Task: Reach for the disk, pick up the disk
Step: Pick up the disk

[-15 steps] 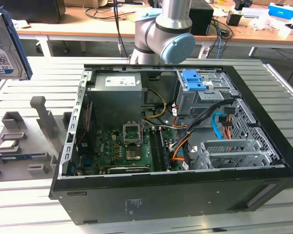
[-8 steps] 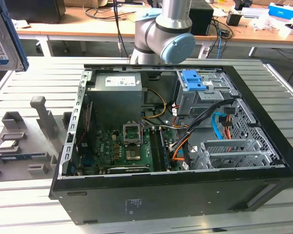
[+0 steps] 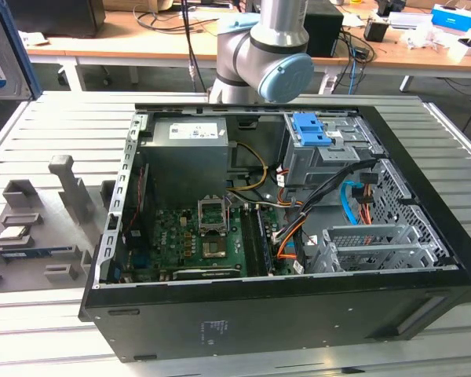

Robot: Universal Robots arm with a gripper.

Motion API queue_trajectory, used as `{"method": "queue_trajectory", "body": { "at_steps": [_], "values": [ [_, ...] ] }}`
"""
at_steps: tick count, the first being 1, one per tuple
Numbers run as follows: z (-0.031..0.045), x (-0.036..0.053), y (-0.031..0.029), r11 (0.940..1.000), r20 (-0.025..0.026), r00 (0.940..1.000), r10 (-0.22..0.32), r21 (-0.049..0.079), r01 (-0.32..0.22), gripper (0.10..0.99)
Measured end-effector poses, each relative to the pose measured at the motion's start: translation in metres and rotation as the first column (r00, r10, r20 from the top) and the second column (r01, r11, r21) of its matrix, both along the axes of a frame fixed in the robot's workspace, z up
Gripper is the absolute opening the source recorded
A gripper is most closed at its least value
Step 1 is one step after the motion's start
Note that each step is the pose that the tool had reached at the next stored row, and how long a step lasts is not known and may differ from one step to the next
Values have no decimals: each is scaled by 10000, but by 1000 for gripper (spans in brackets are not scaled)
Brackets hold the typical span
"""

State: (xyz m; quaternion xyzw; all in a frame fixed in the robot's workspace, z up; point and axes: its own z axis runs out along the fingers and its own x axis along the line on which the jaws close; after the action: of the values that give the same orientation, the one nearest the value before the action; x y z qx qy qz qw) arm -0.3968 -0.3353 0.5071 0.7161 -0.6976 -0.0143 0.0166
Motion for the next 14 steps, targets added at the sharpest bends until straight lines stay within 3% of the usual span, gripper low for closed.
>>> {"method": "queue_trajectory", "body": {
  "at_steps": [3, 10, 14],
  "values": [
    [74, 0, 0, 10000, 0, 10000, 0, 0, 0, 369],
    [77, 1, 0, 10000, 2, 10000, 0, 1, 0, 369],
    [78, 81, 0, 10000, 1, 10000, 0, -1, 0, 369]
  ]
}}
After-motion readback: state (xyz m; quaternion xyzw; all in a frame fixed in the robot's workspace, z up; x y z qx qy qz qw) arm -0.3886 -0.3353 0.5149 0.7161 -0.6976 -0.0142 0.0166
